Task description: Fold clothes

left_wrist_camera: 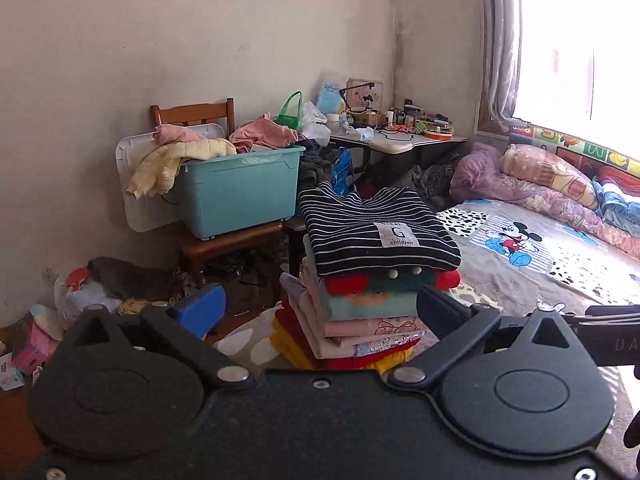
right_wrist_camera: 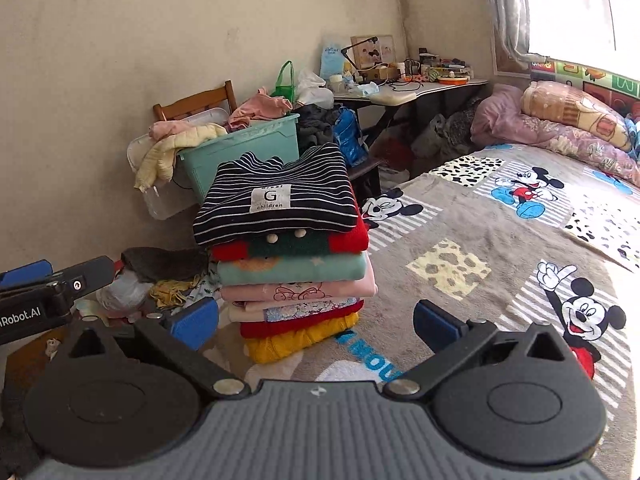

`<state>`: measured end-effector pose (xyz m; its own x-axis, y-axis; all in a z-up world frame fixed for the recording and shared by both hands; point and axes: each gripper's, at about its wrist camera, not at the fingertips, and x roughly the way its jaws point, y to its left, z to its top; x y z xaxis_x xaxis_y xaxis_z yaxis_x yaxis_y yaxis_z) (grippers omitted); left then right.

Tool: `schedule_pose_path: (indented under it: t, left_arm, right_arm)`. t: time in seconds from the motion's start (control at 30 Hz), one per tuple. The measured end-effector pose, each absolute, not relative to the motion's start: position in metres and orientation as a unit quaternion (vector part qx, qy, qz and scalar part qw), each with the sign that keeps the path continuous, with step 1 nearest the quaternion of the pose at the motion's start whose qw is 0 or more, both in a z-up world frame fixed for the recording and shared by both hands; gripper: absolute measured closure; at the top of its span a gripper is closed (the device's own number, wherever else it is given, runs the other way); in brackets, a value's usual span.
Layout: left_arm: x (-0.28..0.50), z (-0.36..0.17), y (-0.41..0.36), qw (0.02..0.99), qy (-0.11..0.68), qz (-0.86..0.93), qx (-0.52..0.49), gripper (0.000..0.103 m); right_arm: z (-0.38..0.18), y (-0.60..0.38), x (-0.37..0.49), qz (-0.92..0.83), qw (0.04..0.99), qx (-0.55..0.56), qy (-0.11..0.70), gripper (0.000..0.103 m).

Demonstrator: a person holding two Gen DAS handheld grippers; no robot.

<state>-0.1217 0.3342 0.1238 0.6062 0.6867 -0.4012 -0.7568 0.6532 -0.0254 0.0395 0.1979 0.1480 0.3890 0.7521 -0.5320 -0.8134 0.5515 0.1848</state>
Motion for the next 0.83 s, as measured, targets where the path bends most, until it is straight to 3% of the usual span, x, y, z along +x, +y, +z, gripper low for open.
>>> schedule_pose_path:
  t: [0.83]
  left_arm:
    - [-0.135,0.134,0.295,0.892,0.172,0.41,-0.085,0.0]
  right_arm:
    - [0.158,0.166,0.019,0.477,0.825,-0.048,0.3,0.0]
